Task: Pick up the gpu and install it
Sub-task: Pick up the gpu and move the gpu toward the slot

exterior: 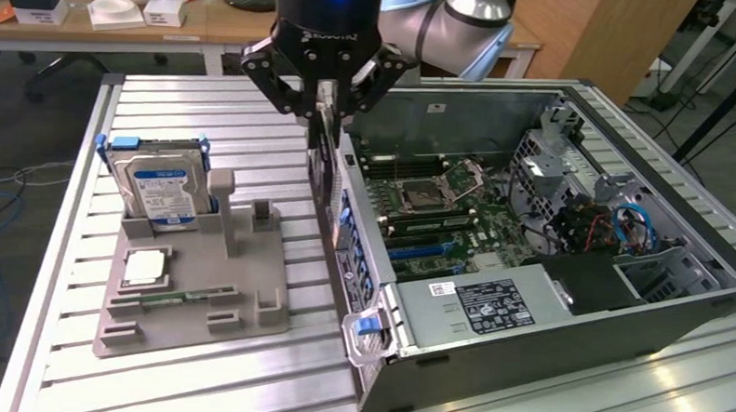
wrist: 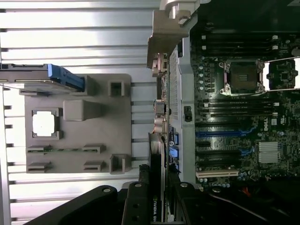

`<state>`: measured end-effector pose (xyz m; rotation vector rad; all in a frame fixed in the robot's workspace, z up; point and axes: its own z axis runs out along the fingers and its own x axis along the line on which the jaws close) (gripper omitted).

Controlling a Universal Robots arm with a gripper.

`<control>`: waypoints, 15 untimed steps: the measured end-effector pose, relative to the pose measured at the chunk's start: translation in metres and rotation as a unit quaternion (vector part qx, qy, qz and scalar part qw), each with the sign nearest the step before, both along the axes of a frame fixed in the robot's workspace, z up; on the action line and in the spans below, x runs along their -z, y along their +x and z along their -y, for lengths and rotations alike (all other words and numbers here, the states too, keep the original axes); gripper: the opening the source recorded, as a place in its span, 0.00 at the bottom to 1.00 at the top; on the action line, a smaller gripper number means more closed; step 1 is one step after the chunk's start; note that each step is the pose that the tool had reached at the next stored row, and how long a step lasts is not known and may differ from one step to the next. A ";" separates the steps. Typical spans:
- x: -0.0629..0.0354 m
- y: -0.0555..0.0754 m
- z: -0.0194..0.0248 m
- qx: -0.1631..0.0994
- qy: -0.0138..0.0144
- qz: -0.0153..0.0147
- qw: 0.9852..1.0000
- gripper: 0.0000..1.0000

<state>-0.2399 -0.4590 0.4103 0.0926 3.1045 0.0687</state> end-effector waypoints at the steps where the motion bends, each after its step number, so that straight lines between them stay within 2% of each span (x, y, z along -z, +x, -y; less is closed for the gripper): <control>1: 0.0000 0.002 0.0000 0.000 0.000 0.000 1.000 0.26; 15: 0.0001 0.041 0.0000 0.000 0.000 0.000 1.000 0.26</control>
